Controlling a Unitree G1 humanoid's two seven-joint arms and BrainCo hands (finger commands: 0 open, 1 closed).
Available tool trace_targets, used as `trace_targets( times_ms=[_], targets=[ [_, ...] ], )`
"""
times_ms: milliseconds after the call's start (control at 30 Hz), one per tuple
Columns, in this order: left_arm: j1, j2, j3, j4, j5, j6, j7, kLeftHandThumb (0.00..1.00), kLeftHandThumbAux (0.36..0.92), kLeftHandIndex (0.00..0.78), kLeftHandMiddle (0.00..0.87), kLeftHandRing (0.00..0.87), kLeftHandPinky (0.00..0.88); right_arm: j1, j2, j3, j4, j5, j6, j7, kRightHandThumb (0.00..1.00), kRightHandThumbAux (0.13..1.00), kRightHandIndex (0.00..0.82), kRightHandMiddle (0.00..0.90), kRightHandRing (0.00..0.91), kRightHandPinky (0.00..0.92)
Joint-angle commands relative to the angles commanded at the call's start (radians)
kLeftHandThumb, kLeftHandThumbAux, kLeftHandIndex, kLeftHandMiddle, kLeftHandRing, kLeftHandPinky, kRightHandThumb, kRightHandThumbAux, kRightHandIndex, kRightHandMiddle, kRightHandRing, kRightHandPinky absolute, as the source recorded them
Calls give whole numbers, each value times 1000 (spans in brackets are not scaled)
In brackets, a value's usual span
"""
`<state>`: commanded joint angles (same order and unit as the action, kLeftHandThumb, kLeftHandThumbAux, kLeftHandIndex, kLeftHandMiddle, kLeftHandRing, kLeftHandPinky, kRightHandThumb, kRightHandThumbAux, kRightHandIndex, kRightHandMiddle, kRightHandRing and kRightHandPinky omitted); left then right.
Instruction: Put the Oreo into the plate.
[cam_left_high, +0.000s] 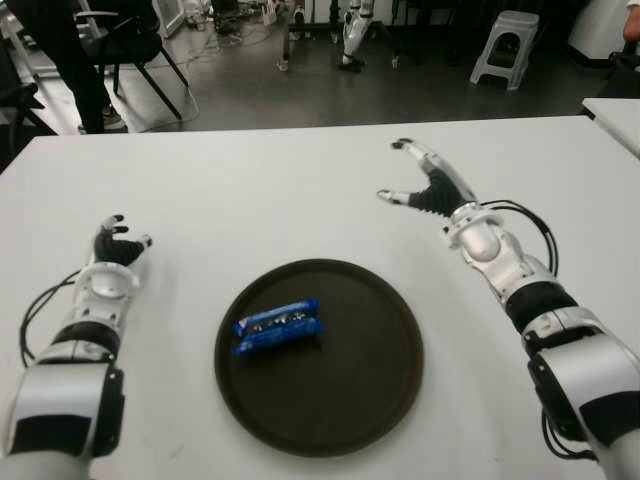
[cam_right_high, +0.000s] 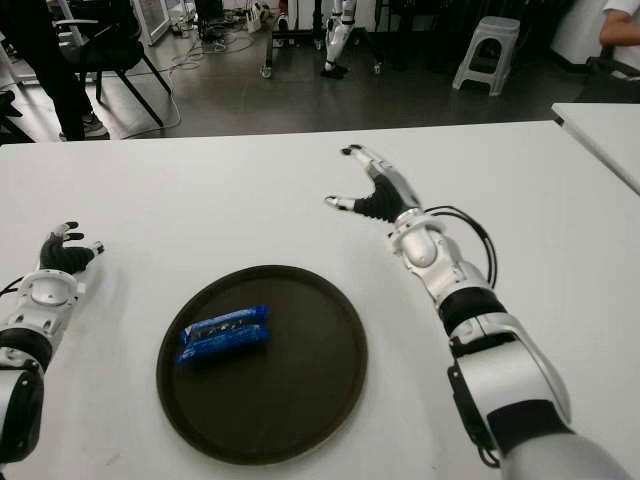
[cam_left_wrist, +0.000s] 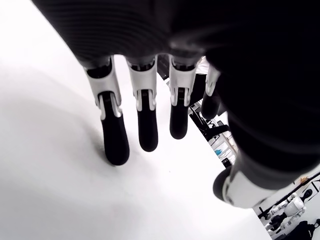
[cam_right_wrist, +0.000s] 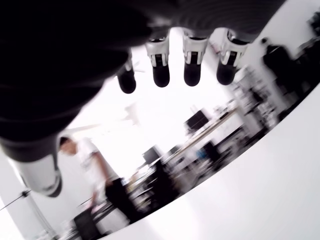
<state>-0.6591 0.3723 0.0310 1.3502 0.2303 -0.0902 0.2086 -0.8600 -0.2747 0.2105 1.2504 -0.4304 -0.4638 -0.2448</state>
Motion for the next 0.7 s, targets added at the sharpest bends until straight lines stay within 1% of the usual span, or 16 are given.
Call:
trace_targets(
  times_ms=[167,233,300,367,467,600,700],
  targets=[
    [0,0,3,-1,-3,-4,-3,252,711,69,178,205,205,-9,-12,-21,50,11,48,-41,134,578,0,0,0,21],
    [1,0,6,-1,-7,-4,-7,260,713,70,175,202,199,-11,-17,-39,78,23,102,-44,124,582,0,1,4,16],
    [1,0,7,-1,-8,-5,-8,267,715,70,172,199,193,-12,-17,-46,88,26,124,-45,117,586,0,2,8,14],
    [3,-1,12,-2,-13,-8,-9,276,716,69,170,196,193,-7,-19,-52,97,28,153,-49,114,591,0,8,19,21],
    [5,-3,29,-4,-30,-16,-17,286,720,67,168,192,197,18,-22,-73,107,43,207,-61,118,608,0,13,29,27],
    [6,-2,40,-4,-39,-16,-22,284,723,64,166,187,189,40,-10,-98,106,61,241,-79,132,621,0,4,29,40],
    [7,0,42,-4,-39,-14,-21,285,724,64,167,189,198,56,-2,-114,104,76,253,-91,140,633,0,2,27,48]
  ],
)
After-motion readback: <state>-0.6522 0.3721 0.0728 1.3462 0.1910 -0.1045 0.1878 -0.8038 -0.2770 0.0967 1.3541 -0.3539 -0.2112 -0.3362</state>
